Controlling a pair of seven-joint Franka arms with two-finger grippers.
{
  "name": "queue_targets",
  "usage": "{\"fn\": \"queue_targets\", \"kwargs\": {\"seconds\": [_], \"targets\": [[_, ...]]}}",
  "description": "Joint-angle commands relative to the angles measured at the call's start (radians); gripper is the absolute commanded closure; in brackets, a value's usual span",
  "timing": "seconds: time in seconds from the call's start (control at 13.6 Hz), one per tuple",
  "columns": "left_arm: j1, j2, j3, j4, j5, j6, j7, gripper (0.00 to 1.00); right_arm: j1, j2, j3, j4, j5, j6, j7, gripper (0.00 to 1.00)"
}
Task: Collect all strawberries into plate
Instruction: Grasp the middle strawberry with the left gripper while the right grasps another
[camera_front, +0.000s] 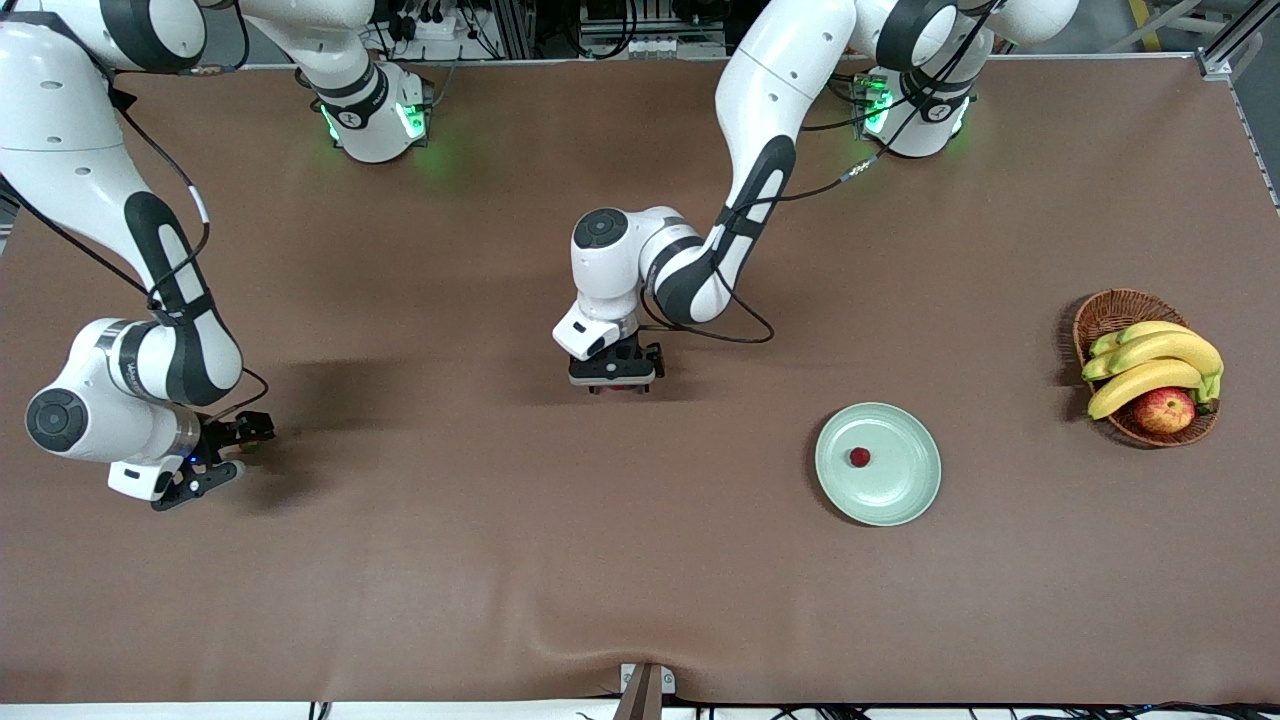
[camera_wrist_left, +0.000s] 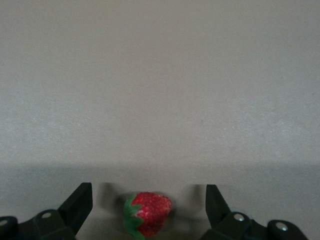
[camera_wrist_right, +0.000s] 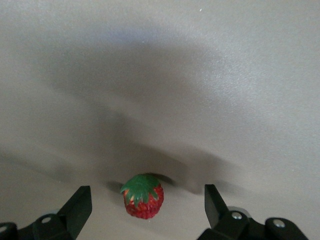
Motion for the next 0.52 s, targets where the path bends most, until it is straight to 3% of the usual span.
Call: {"fn": "queue_targets", "kwargs": {"seconds": [0.0, 0.07, 0.15, 0.44], "targets": [[-0.013, -0.005, 0.010, 0.009, 0.024, -0.025, -0.004, 0.12, -0.023, -0.009, 0.020, -0.021, -0.019, 0.011, -0.013, 0.08], [-0.012, -0.006, 0.010, 0.009, 0.019, -0.026, -0.013, 0.51, -0.024, -0.009, 0.020, -0.021, -0.019, 0.010, -0.012, 0.16], [-0.012, -0.008, 0.008, 0.009, 0.010, -0.032, -0.016, 1.00, -0.023, -0.009, 0.020, -0.021, -0.019, 0.010, -0.015, 0.20], [-0.012, -0.019, 0.008, 0.014, -0.002, -0.054, -0.045, 1.00, -0.012, -0.014, 0.020, -0.021, -0.021, -0.016, -0.016, 0.52]]}}
